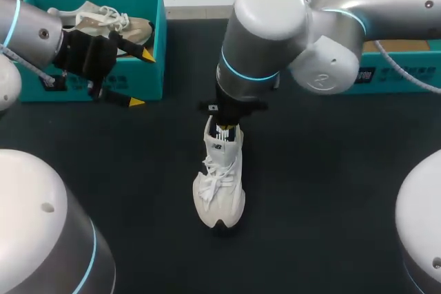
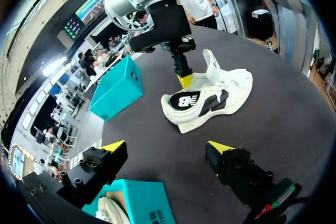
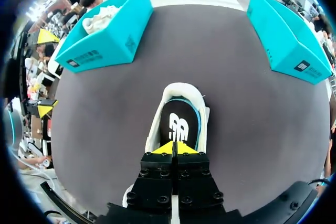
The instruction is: Take the shoe out of the shoebox, open the shoe tongue, remove and reinsert the insole, then place the shoe into the shoebox
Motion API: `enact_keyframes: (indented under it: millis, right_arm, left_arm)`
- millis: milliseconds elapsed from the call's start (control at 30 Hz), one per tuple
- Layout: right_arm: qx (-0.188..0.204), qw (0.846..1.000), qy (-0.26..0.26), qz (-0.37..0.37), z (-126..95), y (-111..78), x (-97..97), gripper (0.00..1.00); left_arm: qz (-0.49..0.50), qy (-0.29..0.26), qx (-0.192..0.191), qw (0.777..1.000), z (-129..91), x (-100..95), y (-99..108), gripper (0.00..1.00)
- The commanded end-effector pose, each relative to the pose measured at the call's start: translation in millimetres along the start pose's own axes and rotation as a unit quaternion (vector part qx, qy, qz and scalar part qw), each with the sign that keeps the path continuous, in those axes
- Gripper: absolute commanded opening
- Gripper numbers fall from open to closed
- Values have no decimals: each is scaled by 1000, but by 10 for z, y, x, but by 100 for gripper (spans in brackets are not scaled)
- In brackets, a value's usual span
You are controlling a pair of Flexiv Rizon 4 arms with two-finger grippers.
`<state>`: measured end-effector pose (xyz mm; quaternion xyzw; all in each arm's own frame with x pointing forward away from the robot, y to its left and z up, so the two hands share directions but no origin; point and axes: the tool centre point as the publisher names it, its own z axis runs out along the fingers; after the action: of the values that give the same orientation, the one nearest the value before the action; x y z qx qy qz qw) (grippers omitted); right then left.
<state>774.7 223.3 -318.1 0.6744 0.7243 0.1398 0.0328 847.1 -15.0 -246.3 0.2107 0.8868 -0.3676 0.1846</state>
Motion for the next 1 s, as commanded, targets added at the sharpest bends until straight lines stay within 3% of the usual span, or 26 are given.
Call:
enact_keyframes:
  millis: [33,300,800,1000]
  right_arm:
    - [1,1000,-13,4,111,-35,20,0]
    - [-2,999,-34,29,334,-67,-89,0]
    - [24,999,-45,2,755,22,-120,0]
    - [29,998,-51,-4,742,12,-130,0]
  left_arm:
    - [0,0,-1,1000,-6,8,-5,100]
    - [0,0,-1,1000,-6,8,-5,100]
    - [0,0,-1,1000,-6,8,-5,100]
    - [0,0,-1,1000,-6,8,-5,100]
